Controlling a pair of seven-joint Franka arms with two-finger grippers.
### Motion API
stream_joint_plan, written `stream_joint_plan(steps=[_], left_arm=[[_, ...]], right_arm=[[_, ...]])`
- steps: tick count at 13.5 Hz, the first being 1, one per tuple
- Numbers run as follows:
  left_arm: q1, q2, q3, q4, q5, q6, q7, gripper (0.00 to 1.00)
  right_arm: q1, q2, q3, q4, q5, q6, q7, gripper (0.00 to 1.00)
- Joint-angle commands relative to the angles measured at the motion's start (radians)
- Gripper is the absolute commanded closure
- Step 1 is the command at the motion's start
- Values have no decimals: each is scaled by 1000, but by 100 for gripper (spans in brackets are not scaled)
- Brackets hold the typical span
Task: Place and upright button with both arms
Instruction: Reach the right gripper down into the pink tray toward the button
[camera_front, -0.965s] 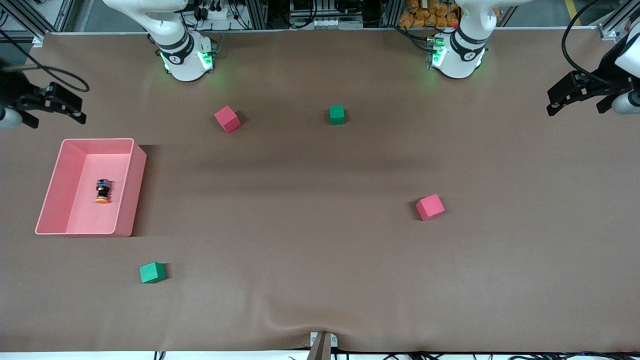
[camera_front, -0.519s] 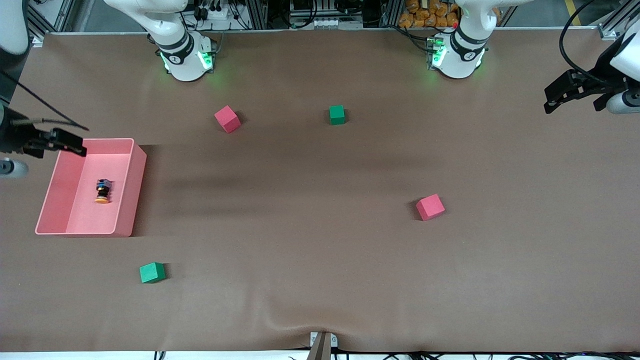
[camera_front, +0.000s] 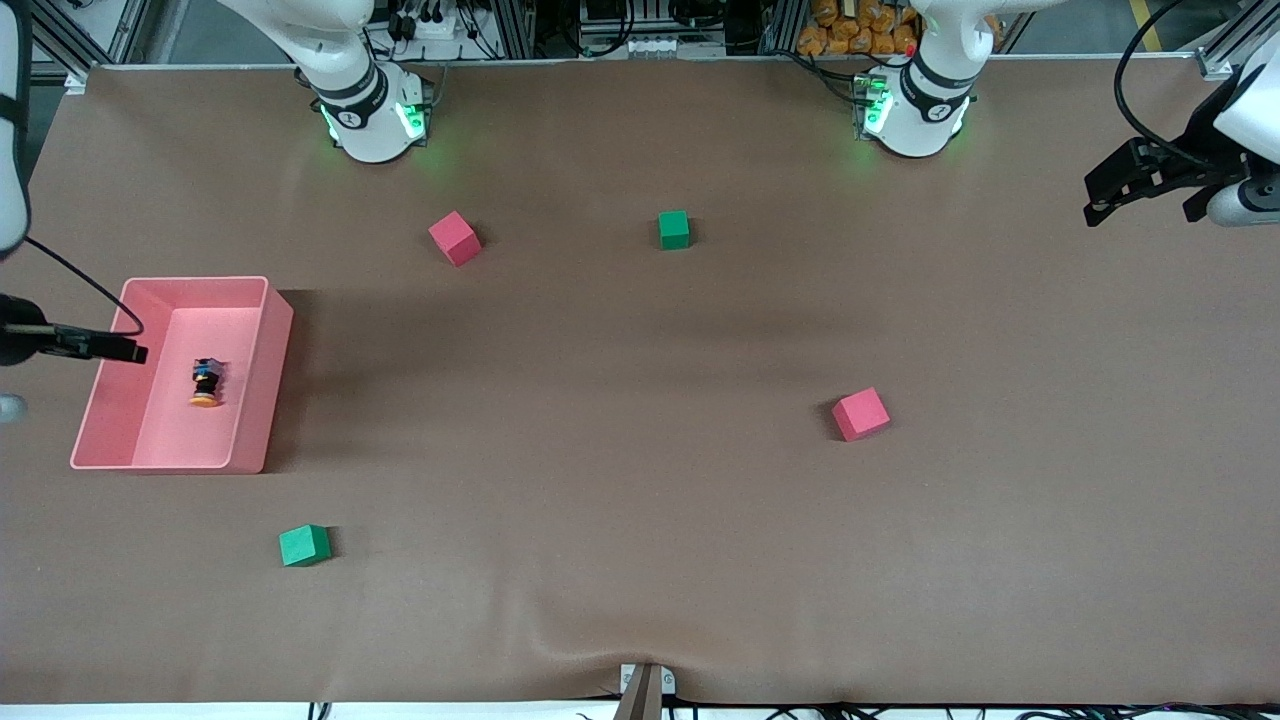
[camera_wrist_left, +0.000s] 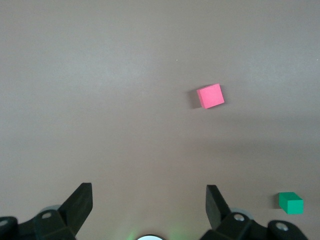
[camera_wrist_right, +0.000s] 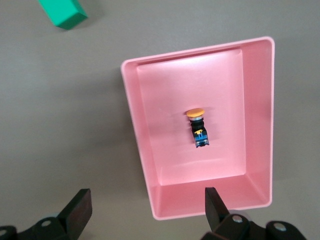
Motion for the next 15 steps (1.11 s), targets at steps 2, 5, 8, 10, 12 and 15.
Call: stream_joint_plan(steps=[2,5,8,10,12,15], left_arm=[[7,-8,3,18,-17,-11,7,0],[6,-8,-1,38,-18,-11,5,0],[6,-6,-3,36,-18,-12,5,0],[6,-3,-3,38,-18,-11,2,0],[7,-9,-3,38,-14,-15,5,0],[7,-17,5,38,-14,-29,8,0]], right_arm=[[-64,-18,18,-206,-13,208,-94,0],[-115,59,18,-232,-11,288,-166,0],[-146,137,18,-241,-11,361,-211,0],[-155,174,18,-244,-11,386,-266,0],[-167,186,18,-278,-11,436,-324,0],[-159,189,18,-333,-17,524,-335,0]])
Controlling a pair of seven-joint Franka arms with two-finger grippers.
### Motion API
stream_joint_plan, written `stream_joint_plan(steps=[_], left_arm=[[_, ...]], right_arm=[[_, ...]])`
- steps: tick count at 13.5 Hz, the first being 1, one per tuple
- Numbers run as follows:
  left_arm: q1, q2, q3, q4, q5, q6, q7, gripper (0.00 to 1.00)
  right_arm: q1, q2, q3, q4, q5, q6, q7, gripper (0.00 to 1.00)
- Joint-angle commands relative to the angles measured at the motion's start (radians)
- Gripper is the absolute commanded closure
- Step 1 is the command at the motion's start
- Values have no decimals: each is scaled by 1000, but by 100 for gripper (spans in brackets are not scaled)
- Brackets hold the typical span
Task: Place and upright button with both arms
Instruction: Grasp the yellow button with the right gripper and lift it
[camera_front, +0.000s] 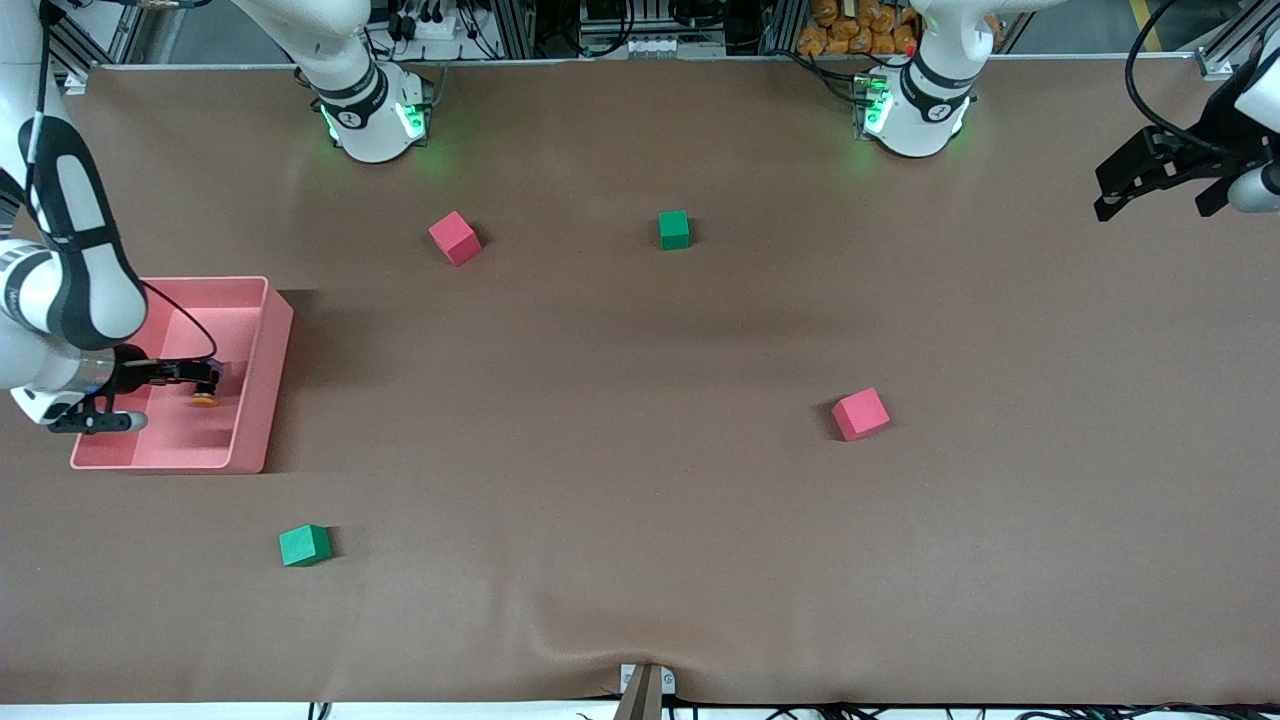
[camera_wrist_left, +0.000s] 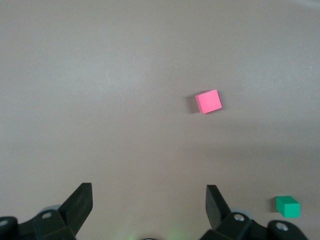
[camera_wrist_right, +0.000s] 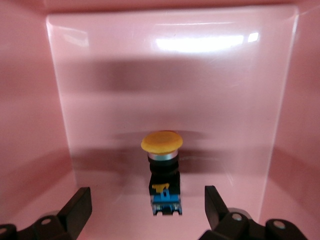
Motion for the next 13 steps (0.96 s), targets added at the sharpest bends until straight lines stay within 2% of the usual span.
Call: stream_joint_plan(steps=[1,7,8,9,11,12,13], left_arm=[[7,-13,2,11,-11,-27,8,0],[8,-13,5,7,-13,-32,2,0],[8,-13,5,7,-13,-30,-9,0],[8,-10,5,7,-10,-30,-10,0],[8,-2,3,4,-10,-30,-12,0],[8,-4,5,4,-10,-32,-13,0],[8,-4,5,4,-10,-30,-10,0]], right_arm=[[-27,-6,18,-43,-17,55,-46,0],[-41,51,18,-53,-17,136,-51,0],[-41,62,18,-54,-17,149,-51,6],[-39,63,18,-56,-17,155,-53,26],[-41,63,18,-53,-17,150,-76,78],[-42,62,18,-46,-17,143,-96,97],[-42,59,18,-45,-17,141,-103,100]])
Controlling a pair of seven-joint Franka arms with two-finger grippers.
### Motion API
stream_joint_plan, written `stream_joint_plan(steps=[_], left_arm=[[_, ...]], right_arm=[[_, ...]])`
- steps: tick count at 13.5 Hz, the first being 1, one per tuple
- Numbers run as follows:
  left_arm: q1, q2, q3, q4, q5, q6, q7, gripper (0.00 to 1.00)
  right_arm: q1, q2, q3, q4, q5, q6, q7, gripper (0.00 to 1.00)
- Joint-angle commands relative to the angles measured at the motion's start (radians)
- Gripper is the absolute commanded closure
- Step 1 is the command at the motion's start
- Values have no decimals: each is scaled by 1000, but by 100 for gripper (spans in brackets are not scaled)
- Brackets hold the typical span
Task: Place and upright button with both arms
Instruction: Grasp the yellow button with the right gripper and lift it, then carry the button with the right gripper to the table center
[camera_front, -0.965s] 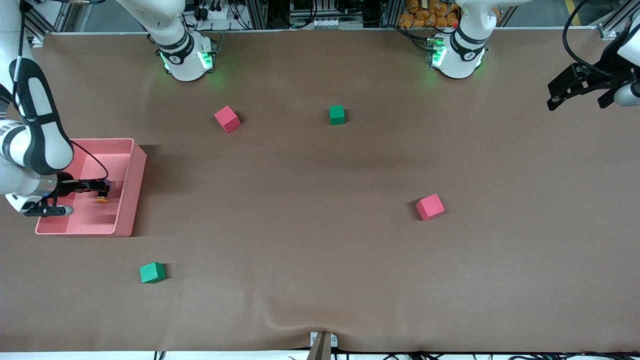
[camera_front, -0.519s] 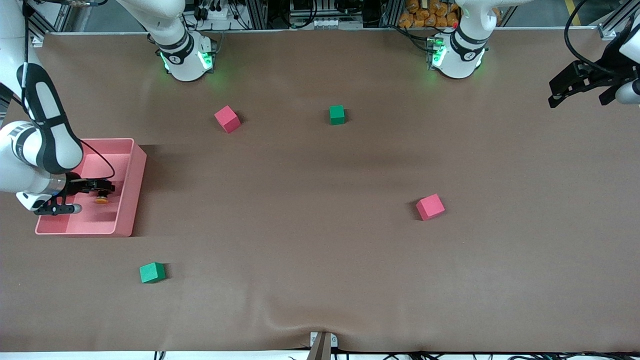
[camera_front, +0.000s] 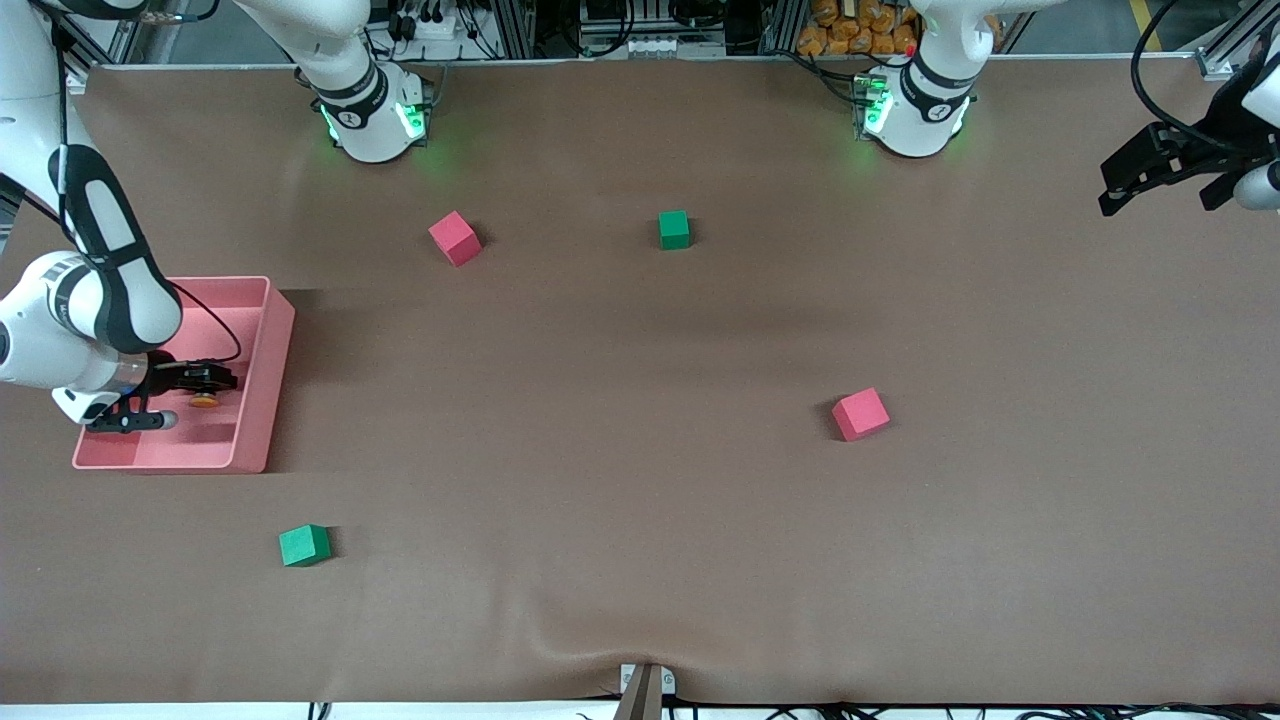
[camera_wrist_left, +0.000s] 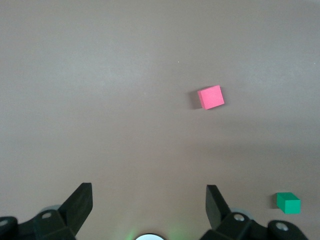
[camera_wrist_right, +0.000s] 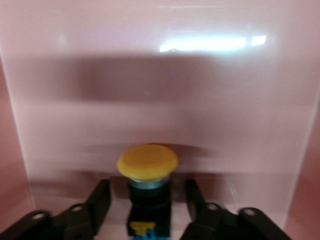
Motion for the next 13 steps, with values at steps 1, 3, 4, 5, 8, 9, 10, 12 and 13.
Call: stream_joint_plan(steps=[1,3,4,5,8,9,10,12,13], left_arm=[[6,-4,-1,0,-10,-12,-9,0],[6,-5,-1,2,-7,-32,4,0],[8,-5,-1,2,-5,-44,7,0],[8,-5,-1,0,-5,-58,5,0],[8,-5,-1,-1,-3,-84,5,0],[8,-4,-1,0,-3,-84,5,0],[8,-1,-1,3,-5,-83,4,0],[6,4,-1,5,-5,-66,4,0],[6,6,-1,5,-5,-61,4,0]], right_arm=[[-25,-13,20,-3,-16,15,-48,100],[-25,-18,20,43,-16,-61,-48,100],[-25,-20,20,81,-16,-119,-48,100],[-24,-23,20,127,-15,-187,-46,100],[-12,-23,21,274,-12,-383,-38,100],[-7,-23,26,317,-12,-440,-35,100],[10,-30,27,356,-7,-495,-22,100],[74,-49,29,419,-4,-615,81,100],[123,-56,30,448,-1,-662,130,100]])
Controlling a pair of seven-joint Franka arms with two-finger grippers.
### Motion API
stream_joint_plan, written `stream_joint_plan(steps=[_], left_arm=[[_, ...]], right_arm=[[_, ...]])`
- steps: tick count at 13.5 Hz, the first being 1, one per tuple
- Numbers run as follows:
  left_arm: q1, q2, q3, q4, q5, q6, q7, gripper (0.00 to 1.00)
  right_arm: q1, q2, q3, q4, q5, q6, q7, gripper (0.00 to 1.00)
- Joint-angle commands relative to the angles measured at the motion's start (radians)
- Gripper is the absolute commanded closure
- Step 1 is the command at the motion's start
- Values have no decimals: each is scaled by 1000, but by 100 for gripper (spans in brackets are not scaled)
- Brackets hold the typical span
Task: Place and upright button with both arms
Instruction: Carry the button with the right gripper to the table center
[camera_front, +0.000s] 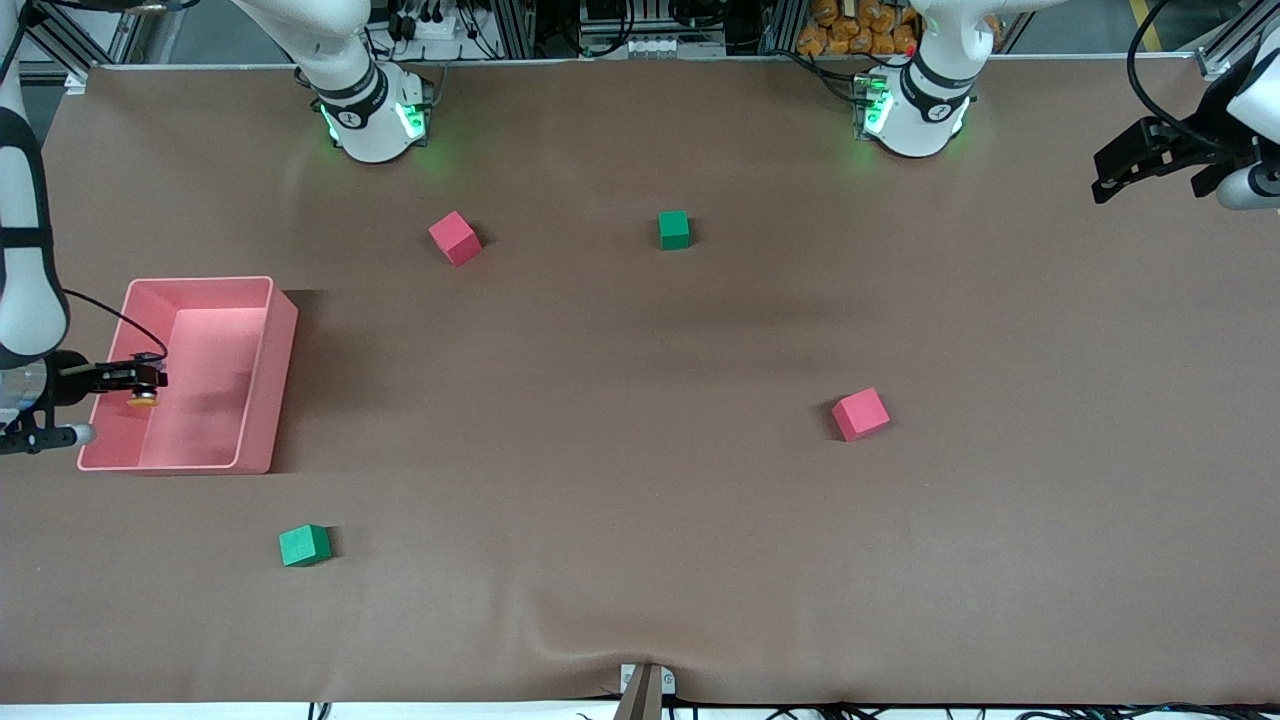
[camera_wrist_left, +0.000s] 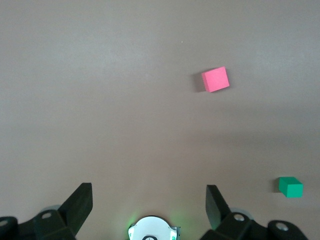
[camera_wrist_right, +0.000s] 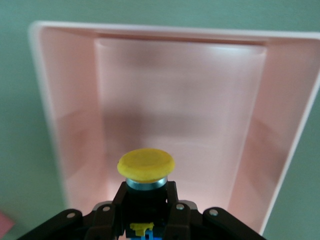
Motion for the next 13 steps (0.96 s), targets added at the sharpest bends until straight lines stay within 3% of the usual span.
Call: stream_joint_plan(steps=[1,4,7,10,13], left_arm=[[5,4,-2,8,-8,6,4,0],[7,-7,-2,10,-5,5,4,0],[5,-2,-2,8,-3,6,2,0],[5,2,-2,10,-5,8,4,0],[5,8,-2,11,-8,15,2,0]], right_arm=[[125,-20,3,78,-2,-121,124,100],[291,-16,0,139,105,-152,341,100],[488,26,1,204,122,-121,460,100],[675,81,1,225,171,29,683,100],[831,154,1,224,179,176,736,100]])
